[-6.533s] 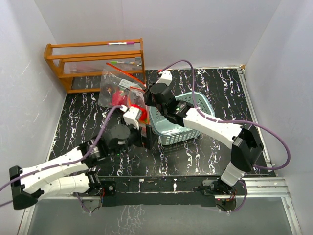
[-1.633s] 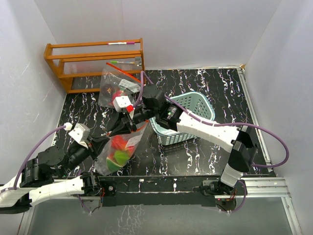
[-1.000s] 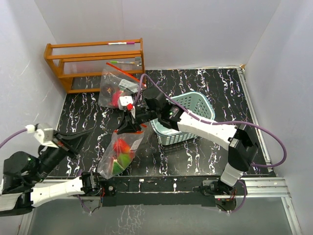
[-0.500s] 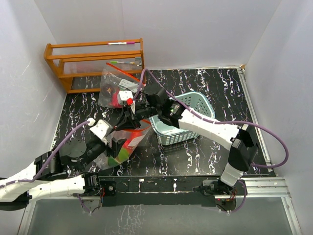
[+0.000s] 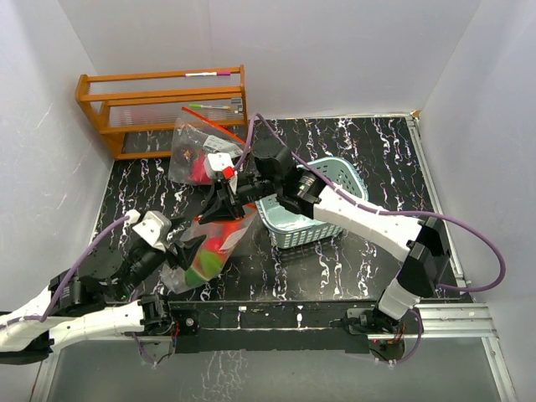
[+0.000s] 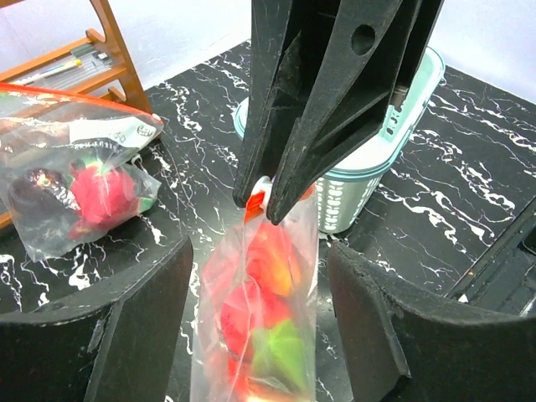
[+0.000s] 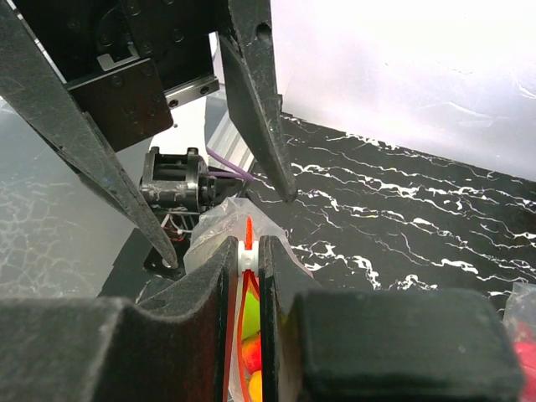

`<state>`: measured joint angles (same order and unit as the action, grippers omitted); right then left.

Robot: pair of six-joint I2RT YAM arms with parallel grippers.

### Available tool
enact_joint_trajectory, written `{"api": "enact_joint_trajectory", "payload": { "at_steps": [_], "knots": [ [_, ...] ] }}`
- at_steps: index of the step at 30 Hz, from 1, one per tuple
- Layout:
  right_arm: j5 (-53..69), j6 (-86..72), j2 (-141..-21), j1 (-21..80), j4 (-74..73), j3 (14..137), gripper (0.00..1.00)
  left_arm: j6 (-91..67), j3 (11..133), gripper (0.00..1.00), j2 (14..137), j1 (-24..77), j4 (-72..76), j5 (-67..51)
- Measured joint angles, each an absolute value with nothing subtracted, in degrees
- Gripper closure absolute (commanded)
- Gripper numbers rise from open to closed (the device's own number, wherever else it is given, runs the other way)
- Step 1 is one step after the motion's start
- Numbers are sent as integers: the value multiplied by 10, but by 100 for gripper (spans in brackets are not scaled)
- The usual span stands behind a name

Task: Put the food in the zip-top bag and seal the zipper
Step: Unzip the zipper food storage bag at the center of the board.

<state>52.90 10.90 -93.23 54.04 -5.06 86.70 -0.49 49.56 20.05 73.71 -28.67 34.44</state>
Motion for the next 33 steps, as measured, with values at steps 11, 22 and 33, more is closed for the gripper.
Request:
{"api": "enact_joint_trajectory", "payload": {
  "at_steps": [11, 22, 33],
  "knots": [
    [540, 119, -915, 540, -86, 874, 86, 70, 475, 45, 220, 737, -225, 310],
    [541, 119, -910, 542, -90, 878, 85, 68, 456, 100, 229, 737, -212, 311],
    [530, 119, -898, 545, -66, 877, 85, 57, 505, 100, 242, 737, -231, 325]
  ]
}}
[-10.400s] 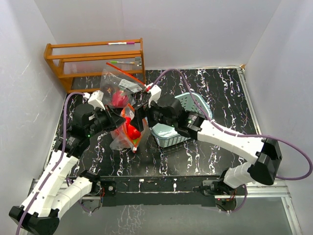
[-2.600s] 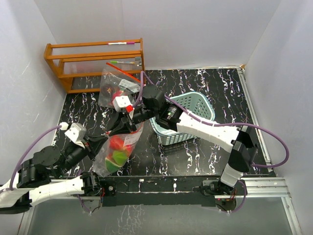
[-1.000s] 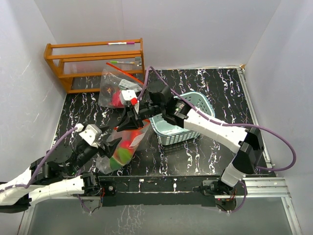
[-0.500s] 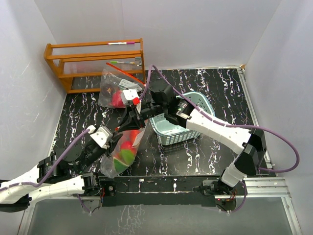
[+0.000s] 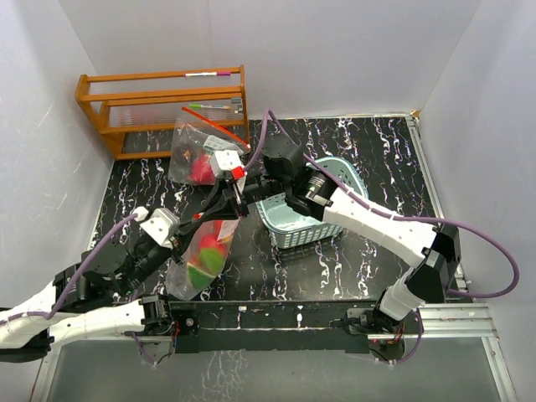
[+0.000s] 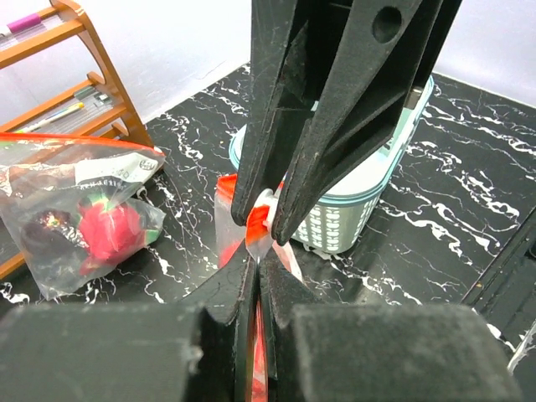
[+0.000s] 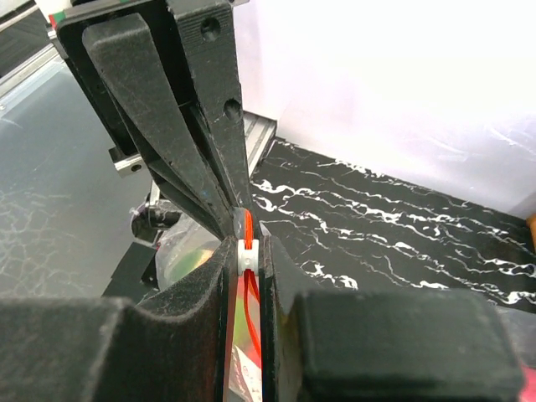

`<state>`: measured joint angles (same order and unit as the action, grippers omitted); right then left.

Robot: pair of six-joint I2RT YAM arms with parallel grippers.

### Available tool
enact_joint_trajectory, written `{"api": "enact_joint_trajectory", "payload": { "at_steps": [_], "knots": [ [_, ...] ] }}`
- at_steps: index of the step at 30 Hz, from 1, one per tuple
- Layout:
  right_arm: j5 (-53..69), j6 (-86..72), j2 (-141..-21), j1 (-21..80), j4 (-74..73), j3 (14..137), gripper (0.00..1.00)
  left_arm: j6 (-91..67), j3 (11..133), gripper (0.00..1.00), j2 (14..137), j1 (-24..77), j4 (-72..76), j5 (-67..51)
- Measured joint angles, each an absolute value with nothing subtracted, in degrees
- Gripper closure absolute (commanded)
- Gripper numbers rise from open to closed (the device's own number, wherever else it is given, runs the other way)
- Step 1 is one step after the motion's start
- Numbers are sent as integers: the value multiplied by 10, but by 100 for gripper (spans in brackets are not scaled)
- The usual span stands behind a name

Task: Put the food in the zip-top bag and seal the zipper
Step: Unzip the zipper food storage bag at the center of the board.

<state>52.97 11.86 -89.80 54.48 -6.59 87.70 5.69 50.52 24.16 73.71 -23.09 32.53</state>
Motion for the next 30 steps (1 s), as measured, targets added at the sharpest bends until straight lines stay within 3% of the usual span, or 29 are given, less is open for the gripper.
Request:
{"api": "enact_joint_trajectory", "payload": {
  "at_steps": [16, 30],
  "knots": [
    [505, 97, -896, 515, -50, 873, 85, 43, 567, 100, 220, 737, -249, 305],
    [512, 91, -865, 442, -41, 717, 85, 65, 606, 100, 211, 737, -283, 369]
  ]
}}
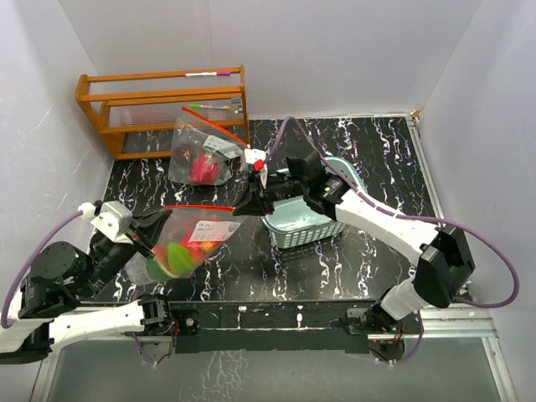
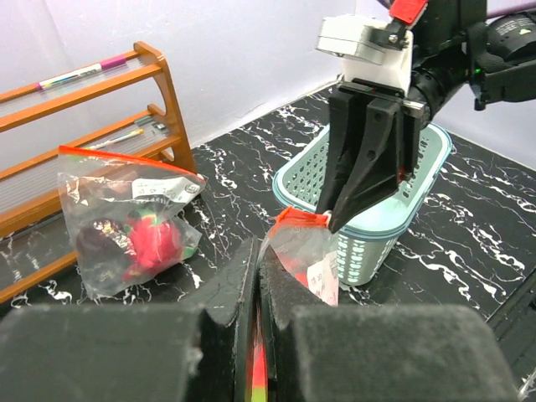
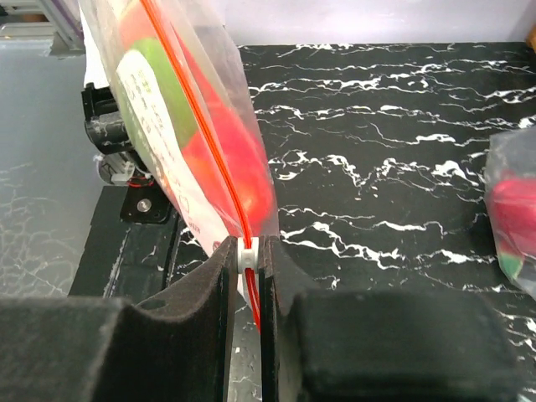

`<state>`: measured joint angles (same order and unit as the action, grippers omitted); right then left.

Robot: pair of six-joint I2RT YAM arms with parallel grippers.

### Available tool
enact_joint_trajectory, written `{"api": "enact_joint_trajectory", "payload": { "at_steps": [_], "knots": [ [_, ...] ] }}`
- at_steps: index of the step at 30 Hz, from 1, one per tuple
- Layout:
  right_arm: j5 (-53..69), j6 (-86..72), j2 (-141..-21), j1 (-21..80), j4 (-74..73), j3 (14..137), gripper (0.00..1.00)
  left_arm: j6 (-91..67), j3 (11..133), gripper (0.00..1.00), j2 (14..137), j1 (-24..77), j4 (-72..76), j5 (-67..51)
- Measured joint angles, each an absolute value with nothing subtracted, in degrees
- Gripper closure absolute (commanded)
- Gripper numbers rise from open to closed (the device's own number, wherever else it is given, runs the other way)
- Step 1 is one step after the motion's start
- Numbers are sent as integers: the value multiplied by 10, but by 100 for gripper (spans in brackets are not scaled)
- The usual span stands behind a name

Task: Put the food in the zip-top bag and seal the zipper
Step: Unzip the zipper food storage bag at the center of the board, then place the zipper food storage bag in the bin.

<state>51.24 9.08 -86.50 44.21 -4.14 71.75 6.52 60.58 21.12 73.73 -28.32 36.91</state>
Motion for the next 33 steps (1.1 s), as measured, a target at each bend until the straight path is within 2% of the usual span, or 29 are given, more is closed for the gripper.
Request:
{"api": "enact_joint_trajectory", "payload": {
  "at_steps": [11, 14, 15, 16, 17, 18, 19, 24, 33],
  "knots": [
    [493, 95, -824, 404, -46, 652, 85, 82, 616, 100, 211, 737, -267, 394],
    [486, 96, -821, 402, -47, 645, 77, 84, 616, 100, 213, 737, -267, 395],
    [483, 95, -820, 401, -47, 644, 68, 84, 616, 100, 214, 737, -266, 396],
    [476, 96, -816, 401, -50, 643, 53, 86, 616, 100, 214, 737, -263, 397],
    [467, 94, -813, 398, -57, 642, 36, 87, 616, 100, 214, 737, -255, 399],
    [456, 94, -809, 395, -65, 642, 11, 89, 616, 100, 214, 737, -246, 400],
    [451, 86, -808, 393, -67, 641, 3, 90, 616, 100, 215, 737, -237, 403],
    [360, 34, -766, 389, -97, 644, 2, 101, 647, 100, 260, 737, -205, 403],
    [128, -67, -583, 389, -144, 667, 2, 165, 700, 100, 474, 737, -46, 394]
  ]
}}
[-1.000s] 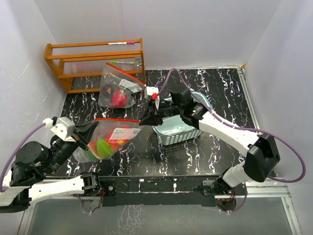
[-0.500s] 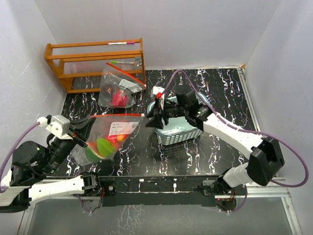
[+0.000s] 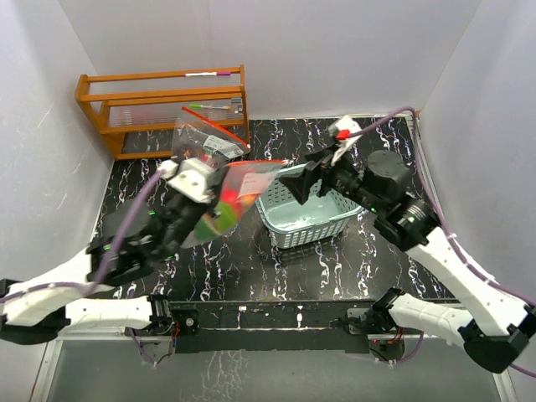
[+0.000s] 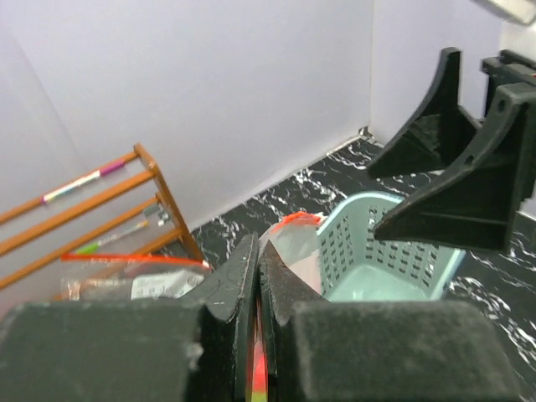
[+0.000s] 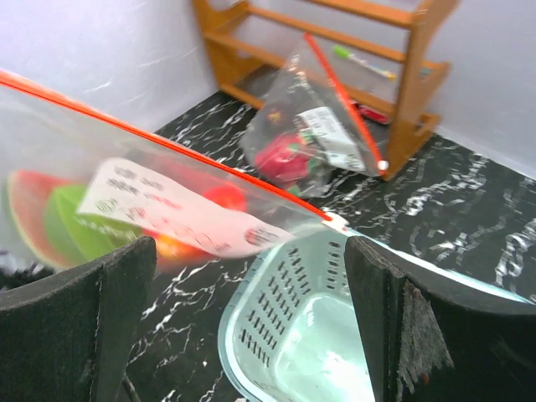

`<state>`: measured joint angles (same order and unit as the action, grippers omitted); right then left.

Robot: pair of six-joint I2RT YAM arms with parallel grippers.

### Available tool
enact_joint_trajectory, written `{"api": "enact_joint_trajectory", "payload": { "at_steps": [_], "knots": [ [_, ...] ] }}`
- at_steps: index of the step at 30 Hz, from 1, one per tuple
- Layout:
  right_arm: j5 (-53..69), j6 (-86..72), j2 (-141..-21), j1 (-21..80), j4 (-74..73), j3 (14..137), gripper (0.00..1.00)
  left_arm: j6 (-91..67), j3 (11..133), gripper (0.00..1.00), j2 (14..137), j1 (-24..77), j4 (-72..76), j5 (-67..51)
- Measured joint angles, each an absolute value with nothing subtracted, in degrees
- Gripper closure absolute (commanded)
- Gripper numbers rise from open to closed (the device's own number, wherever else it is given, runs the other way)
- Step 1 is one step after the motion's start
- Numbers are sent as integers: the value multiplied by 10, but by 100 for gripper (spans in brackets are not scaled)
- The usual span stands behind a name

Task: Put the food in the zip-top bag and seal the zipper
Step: Place the zipper food storage bag in the bin.

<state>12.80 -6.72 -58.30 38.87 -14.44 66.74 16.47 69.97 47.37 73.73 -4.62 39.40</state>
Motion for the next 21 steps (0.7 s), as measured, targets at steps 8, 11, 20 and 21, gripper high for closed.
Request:
{"api": "enact_joint_trajectory", "payload": {
  "at_steps": [8, 11, 20, 21],
  "knots": [
    [-22, -110, -482, 389, -205, 667, 2, 283, 776, 100, 689, 736, 156, 360],
    [-50, -121, -446, 389, -216, 659, 2, 292, 786, 100, 736, 724, 225, 326],
    [-77, -134, -416, 389, -264, 645, 2, 110, 736, 100, 831, 487, 309, 200],
    [-79, -135, -416, 389, -268, 643, 1, 87, 728, 100, 840, 464, 309, 190]
  ]
}}
